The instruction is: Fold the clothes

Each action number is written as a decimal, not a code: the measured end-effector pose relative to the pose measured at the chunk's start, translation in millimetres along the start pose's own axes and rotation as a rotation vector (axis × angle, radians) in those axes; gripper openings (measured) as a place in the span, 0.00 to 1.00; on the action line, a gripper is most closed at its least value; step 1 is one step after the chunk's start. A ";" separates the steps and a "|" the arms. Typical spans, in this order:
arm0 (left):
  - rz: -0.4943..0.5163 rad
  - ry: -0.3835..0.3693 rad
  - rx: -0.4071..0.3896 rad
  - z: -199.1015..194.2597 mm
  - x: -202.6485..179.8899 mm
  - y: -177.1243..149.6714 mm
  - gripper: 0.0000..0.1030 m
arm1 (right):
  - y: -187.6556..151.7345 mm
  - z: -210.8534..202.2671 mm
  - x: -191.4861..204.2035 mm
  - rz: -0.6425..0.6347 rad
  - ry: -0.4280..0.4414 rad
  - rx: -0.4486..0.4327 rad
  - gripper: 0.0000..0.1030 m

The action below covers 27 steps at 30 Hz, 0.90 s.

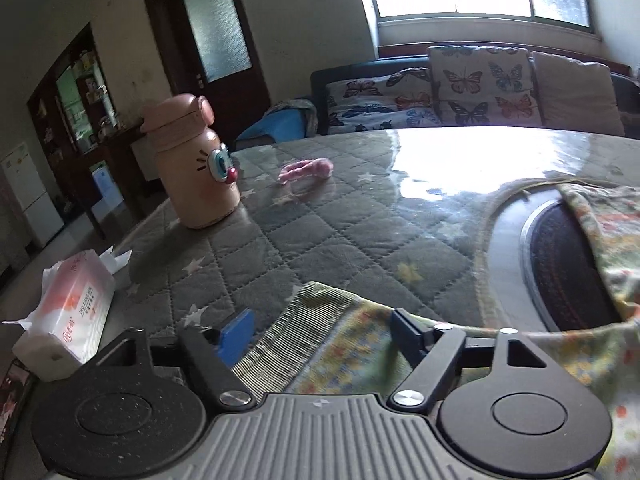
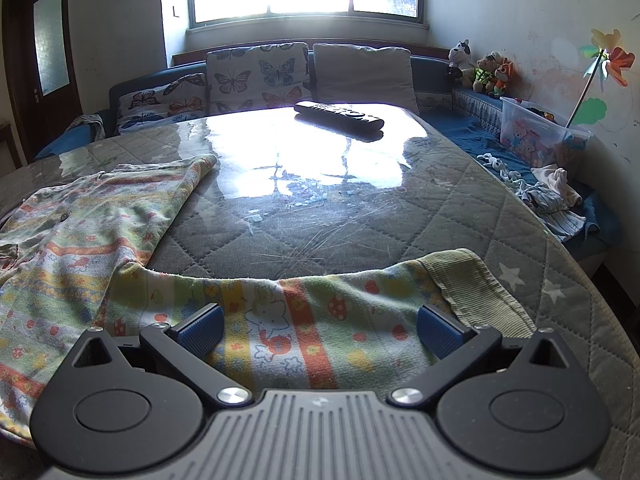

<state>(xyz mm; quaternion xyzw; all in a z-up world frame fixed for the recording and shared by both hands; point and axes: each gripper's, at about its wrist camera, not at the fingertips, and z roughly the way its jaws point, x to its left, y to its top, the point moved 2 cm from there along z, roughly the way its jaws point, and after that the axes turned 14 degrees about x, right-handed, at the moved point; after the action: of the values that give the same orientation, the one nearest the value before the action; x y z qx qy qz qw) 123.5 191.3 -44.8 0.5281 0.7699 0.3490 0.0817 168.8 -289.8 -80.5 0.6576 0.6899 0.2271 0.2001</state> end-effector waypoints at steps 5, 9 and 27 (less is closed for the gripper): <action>0.065 -0.055 -0.059 -32.3 -16.6 -26.4 0.99 | -0.1 -0.2 0.0 0.000 0.000 0.000 1.00; 0.099 -0.062 -0.062 -43.8 -24.3 -44.4 1.00 | 0.0 -0.2 0.3 -0.001 0.000 0.000 1.00; 0.034 0.019 -0.035 -48.4 8.0 -64.3 1.00 | -0.2 0.1 0.4 -0.001 -0.001 0.000 1.00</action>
<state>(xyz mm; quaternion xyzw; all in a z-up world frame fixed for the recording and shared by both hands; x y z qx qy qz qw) 47.5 163.7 -47.0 0.5362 0.7554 0.3686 0.0778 168.7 -289.5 -80.7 0.6574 0.6902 0.2264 0.2005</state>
